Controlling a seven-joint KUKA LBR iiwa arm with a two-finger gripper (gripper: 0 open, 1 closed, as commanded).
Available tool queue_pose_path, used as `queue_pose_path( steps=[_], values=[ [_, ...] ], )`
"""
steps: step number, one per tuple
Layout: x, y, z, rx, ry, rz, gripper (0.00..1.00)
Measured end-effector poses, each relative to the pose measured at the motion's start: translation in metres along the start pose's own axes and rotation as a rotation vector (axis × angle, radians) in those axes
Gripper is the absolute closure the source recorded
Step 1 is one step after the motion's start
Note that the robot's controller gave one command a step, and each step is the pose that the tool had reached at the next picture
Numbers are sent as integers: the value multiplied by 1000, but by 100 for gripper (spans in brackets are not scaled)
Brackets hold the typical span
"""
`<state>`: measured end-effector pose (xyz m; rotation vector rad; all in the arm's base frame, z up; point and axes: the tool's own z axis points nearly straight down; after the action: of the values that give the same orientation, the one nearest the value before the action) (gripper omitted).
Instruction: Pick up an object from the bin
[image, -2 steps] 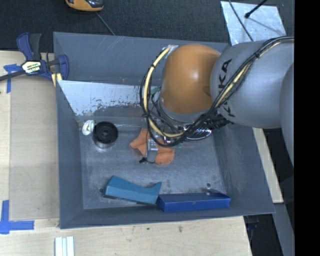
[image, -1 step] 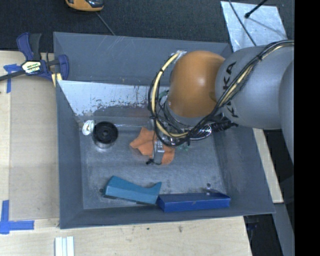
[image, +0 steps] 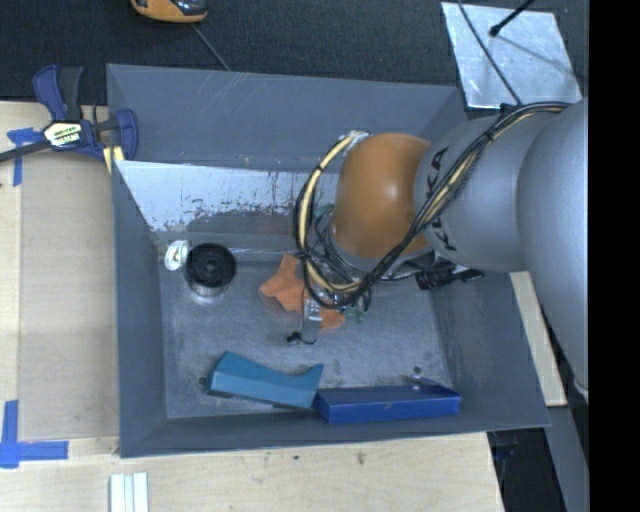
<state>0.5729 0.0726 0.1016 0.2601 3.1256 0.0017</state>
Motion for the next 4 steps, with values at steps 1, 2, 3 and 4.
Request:
queue_pose_path(
  steps=[1, 2, 3, 4],
  values=[
    [-1, -2, 9, 0, 2, 8, 100],
    [-1, -2, 9, 0, 2, 9, 100],
    [-1, -2, 9, 0, 2, 9, 100],
    [-1, -2, 9, 0, 2, 9, 100]
  ],
)
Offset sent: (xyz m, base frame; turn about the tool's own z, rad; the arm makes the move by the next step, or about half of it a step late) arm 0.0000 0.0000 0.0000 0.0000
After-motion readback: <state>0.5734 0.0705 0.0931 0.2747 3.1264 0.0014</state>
